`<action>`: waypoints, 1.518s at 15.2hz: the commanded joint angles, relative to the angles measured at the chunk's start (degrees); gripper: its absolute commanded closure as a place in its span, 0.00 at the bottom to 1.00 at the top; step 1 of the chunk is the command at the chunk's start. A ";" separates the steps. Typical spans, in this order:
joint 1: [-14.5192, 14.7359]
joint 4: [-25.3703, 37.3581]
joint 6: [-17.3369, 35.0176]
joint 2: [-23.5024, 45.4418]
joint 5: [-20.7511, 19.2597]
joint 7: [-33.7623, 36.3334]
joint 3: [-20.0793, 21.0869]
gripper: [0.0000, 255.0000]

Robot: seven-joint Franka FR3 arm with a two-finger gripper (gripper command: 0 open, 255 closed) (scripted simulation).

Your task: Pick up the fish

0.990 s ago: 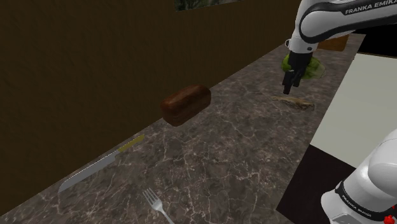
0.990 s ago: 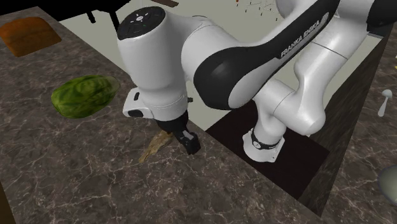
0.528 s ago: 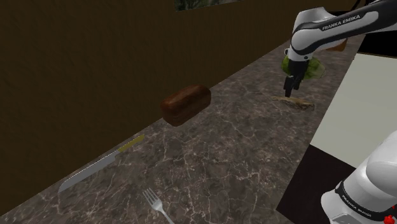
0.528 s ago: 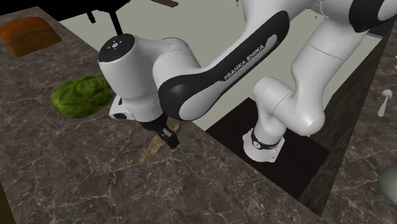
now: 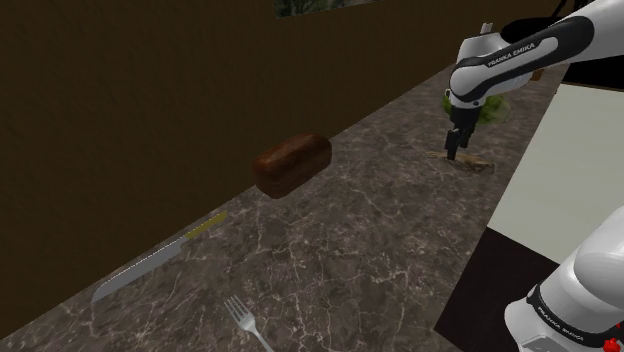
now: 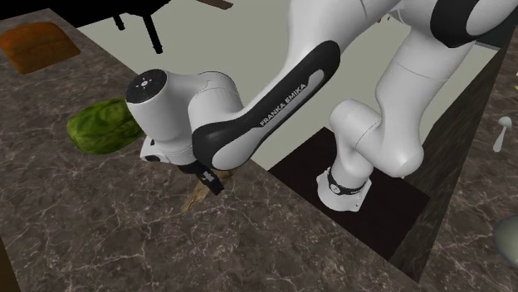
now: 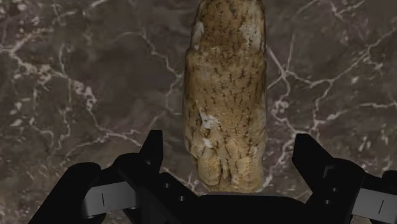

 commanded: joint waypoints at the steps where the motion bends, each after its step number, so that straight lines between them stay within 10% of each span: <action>1: -0.05 -0.86 1.59 0.71 0.05 -0.12 -0.19 0.00; 4: -0.05 -1.50 2.90 1.40 0.16 -0.18 -0.30 0.00; 5: -0.07 -1.60 2.85 1.25 0.10 -0.15 -0.30 1.00; 23: -0.03 2.51 -4.50 -2.07 -0.27 0.01 0.36 1.00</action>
